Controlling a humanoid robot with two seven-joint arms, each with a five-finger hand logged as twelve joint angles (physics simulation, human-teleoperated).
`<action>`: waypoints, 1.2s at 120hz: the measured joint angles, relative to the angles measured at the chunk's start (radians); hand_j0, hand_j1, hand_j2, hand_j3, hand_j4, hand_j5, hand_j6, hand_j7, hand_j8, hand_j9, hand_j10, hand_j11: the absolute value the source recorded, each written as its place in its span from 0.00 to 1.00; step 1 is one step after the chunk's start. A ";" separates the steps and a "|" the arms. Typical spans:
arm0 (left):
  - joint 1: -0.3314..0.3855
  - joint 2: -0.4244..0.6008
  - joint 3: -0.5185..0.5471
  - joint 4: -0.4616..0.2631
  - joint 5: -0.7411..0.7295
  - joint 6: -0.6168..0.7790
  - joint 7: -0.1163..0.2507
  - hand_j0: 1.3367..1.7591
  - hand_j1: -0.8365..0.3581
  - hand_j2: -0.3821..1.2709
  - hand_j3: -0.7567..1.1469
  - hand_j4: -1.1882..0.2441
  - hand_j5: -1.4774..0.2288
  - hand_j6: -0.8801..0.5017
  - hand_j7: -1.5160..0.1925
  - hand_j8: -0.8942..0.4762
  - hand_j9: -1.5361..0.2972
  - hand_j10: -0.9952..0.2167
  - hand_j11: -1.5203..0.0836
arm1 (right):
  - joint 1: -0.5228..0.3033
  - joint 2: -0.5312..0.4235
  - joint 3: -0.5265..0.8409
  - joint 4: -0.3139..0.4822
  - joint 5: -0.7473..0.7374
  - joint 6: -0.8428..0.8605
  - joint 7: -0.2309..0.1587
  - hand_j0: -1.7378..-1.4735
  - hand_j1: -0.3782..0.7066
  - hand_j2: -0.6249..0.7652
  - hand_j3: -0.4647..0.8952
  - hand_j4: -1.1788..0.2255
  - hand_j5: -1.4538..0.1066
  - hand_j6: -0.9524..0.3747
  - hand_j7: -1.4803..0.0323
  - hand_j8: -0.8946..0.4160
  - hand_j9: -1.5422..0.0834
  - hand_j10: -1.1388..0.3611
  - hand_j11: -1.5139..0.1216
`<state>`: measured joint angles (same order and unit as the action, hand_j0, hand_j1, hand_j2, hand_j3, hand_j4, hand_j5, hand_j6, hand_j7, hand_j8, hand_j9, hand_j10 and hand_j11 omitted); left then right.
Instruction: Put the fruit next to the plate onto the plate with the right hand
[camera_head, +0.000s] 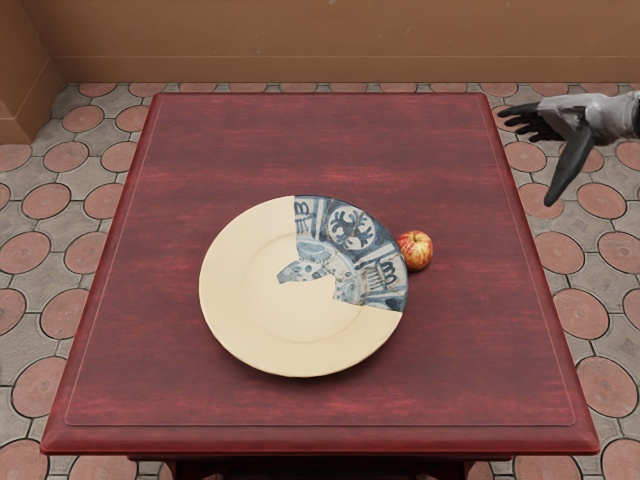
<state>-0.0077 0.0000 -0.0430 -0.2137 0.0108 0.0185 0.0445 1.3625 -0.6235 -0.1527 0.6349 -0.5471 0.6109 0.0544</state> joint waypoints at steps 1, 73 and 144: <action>0.000 0.000 0.000 0.000 0.000 0.000 0.000 0.76 0.99 0.23 0.40 0.83 0.87 0.64 0.89 0.65 0.84 0.82 0.95 | 0.000 0.001 0.000 0.000 -0.001 0.000 0.001 0.30 0.04 0.45 0.34 0.83 0.92 0.70 0.97 0.67 0.94 0.75 0.91; 0.000 0.000 0.000 0.000 0.000 0.000 0.000 0.76 0.99 0.23 0.40 0.83 0.87 0.64 0.89 0.65 0.84 0.82 0.95 | 0.099 -0.091 0.164 0.503 -0.040 0.000 -0.486 0.30 0.05 0.45 0.34 0.82 0.92 0.70 0.96 0.67 0.93 0.75 0.91; 0.000 0.000 0.000 0.000 0.000 0.000 0.000 0.76 0.99 0.23 0.40 0.83 0.87 0.64 0.89 0.65 0.84 0.82 0.95 | 0.035 -0.084 0.171 0.805 -0.132 -0.332 -0.586 0.30 0.05 0.45 0.34 0.82 0.92 0.70 0.96 0.67 0.93 0.75 0.91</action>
<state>-0.0077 0.0000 -0.0427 -0.2138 0.0108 0.0184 0.0445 1.3979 -0.7075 0.0180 1.4395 -0.6789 0.2793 -0.5316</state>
